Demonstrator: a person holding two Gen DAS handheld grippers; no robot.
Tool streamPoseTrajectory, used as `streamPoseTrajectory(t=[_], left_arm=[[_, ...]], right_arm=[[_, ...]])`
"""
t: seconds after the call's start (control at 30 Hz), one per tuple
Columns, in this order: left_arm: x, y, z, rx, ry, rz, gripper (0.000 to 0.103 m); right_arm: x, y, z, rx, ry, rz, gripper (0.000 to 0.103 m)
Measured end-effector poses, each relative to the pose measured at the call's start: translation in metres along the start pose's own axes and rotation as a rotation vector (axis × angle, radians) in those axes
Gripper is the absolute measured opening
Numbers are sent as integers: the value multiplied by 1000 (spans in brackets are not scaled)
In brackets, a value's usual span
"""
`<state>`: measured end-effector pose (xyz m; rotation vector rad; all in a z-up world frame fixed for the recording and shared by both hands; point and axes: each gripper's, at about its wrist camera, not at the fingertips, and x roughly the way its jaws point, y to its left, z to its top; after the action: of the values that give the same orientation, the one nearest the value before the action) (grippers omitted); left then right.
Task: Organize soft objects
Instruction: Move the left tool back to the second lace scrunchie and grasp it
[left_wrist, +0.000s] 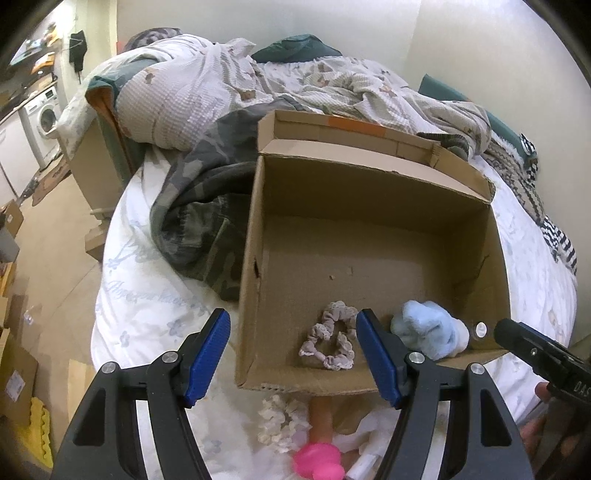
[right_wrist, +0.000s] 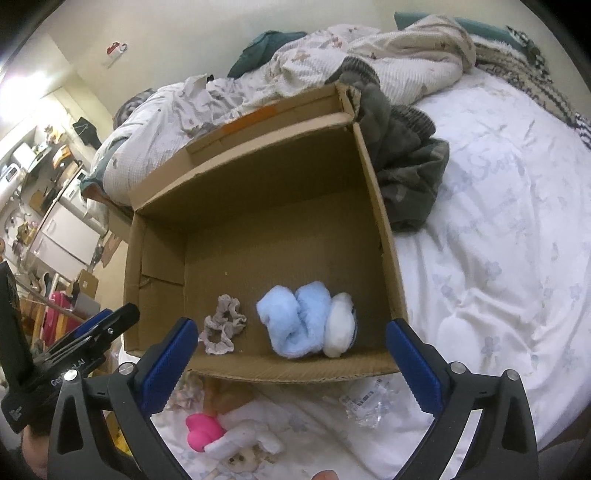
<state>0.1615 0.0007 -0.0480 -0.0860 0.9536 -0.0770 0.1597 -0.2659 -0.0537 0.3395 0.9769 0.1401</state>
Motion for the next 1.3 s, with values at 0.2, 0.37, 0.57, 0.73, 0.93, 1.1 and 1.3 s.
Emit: streamPoseTrajectory(t=[0.2, 0.37, 0.57, 0.73, 0.93, 1.1, 1.3], left_arm=[[-10, 5, -5, 3, -6, 16, 68], [-17, 12, -8, -7, -6, 36, 68], [-27, 31, -20, -49, 5, 95, 68], [-28, 40, -24, -73, 22, 109, 68], [-21, 44, -32, -66, 55, 152, 68], [-7, 58, -38, -111, 114, 162, 68], [18, 60, -48, -154, 228, 82, 68]], right_arm=[[-10, 3, -3, -17, -19, 8, 103], [-15, -1, -8, -10, -13, 1, 103], [-21, -10, -15, 0, 8, 15, 103], [-23, -15, -22, -19, 49, 7, 103], [-21, -23, -27, -16, 81, -51, 103], [-15, -33, -29, 35, 114, -69, 103], [-5, -35, -31, 34, 156, -71, 103]])
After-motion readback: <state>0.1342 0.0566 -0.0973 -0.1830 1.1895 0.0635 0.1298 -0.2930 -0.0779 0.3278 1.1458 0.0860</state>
